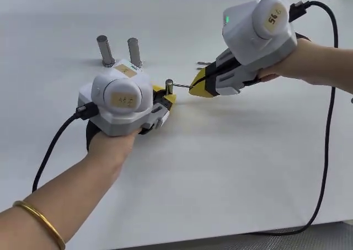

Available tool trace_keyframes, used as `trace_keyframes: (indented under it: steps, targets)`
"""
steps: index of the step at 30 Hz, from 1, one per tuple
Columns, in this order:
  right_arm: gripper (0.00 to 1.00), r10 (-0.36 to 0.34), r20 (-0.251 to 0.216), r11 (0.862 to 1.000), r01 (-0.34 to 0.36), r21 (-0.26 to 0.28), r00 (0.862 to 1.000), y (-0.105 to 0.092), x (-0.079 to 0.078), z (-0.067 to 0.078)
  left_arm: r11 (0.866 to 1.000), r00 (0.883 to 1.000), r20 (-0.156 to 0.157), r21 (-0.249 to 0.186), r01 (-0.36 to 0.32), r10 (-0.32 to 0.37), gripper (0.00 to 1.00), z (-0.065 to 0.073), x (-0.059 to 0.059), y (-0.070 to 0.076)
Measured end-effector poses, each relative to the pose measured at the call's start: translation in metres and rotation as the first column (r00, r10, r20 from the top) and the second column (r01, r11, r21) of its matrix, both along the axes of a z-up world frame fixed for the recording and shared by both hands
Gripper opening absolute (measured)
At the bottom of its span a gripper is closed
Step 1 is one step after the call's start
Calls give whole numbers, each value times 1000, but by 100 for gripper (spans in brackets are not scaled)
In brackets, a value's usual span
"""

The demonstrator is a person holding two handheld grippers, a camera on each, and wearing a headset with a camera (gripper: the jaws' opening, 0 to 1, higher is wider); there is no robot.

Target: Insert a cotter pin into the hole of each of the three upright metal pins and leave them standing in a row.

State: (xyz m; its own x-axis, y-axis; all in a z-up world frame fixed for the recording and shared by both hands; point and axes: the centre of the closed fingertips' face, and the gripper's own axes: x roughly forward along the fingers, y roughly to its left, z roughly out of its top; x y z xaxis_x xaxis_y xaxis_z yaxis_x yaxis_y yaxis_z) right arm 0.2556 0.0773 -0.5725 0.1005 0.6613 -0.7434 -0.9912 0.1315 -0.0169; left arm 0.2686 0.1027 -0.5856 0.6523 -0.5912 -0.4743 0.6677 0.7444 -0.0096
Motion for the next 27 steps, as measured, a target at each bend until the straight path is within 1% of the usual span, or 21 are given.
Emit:
trace_keyframes:
  steps: [4, 7, 16, 27]
  targets:
    - [0, -2, 1, 1000, 2, 5, 1000, 1, 1, 1, 1000, 1000, 16, 20, 5, -6, 7, -1, 0, 0]
    - [0, 2, 3, 1000, -2, 3, 1000, 2, 0, 2, 1000, 1000, 17, 20, 3, -4, 7, -1, 0, -1]
    - [0, 14, 10, 1000, -14, 2, 1000, 8, 0, 4, 1000, 1000, 4, 2, -11, 11, 7, -1, 1, 0]
    - [0, 36, 28, 999, -36, -9, 999, 17, 2, 3, 1000, 1000, 2, -6, -22, 22, 7, -1, 1, 0]
